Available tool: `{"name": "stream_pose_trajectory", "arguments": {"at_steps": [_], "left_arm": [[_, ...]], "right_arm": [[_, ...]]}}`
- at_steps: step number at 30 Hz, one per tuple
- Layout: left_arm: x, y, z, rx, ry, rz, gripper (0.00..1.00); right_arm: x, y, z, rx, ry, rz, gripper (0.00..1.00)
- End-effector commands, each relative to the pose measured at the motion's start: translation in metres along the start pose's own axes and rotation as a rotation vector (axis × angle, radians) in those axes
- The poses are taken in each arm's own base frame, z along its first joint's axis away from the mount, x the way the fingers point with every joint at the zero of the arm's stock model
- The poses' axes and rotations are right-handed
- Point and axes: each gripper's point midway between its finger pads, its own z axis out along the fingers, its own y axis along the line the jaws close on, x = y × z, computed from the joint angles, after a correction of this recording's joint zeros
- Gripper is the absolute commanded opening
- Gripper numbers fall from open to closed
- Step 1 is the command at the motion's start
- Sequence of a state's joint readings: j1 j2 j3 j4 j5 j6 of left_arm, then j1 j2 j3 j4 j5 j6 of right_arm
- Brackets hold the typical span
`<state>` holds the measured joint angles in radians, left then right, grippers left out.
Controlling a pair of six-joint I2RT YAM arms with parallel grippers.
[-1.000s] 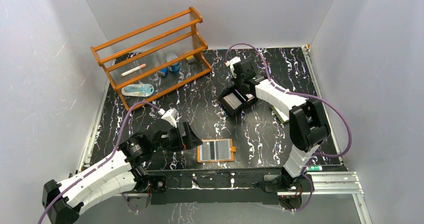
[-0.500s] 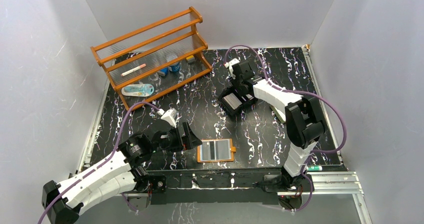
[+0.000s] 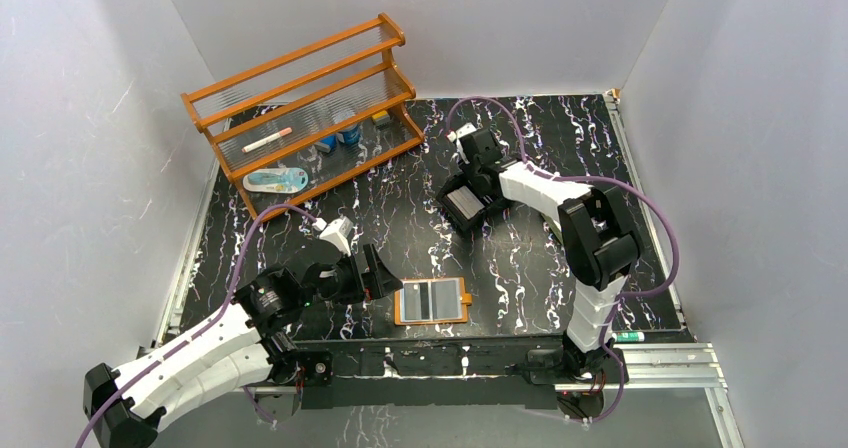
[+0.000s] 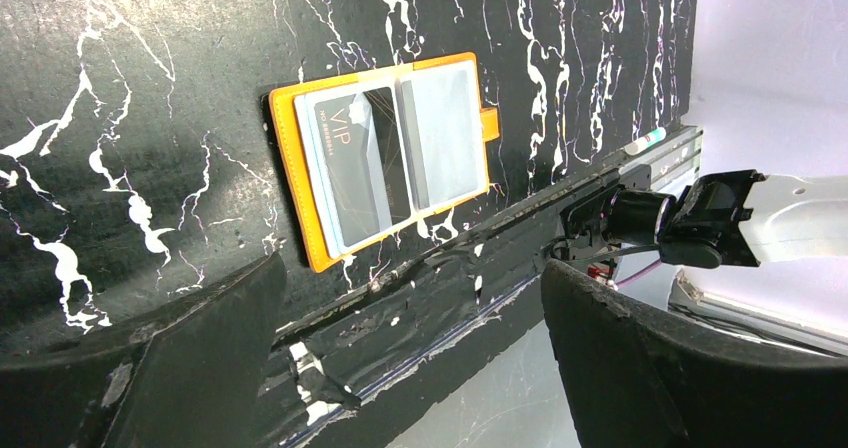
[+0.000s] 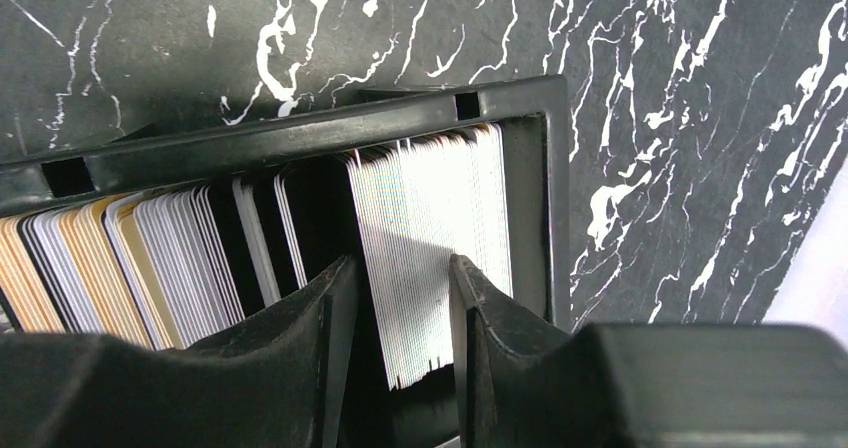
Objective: Put the credit cards into the card holder
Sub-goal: Pick up the credit card from the storage box.
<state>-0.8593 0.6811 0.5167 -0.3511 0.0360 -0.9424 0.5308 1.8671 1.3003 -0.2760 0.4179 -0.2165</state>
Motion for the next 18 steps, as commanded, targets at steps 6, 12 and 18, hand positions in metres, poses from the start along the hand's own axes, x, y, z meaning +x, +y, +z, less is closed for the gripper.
{"name": "stream_pose_trajectory", "arguments": {"at_steps": [6, 12, 18], "left_arm": [[0.002, 0.007, 0.001, -0.023, -0.003, 0.006, 0.98], [0.002, 0.008, 0.003, -0.021, -0.006, 0.001, 0.98], [0.003, 0.006, 0.005, -0.016, 0.003, 0.001, 0.98]], "right_arm": [[-0.008, -0.026, -0.005, 0.127, -0.032, -0.001, 0.34], [-0.016, -0.031, -0.017, 0.121, -0.06, 0.008, 0.28], [-0.019, -0.035, -0.021, 0.133, -0.072, 0.011, 0.27]]}}
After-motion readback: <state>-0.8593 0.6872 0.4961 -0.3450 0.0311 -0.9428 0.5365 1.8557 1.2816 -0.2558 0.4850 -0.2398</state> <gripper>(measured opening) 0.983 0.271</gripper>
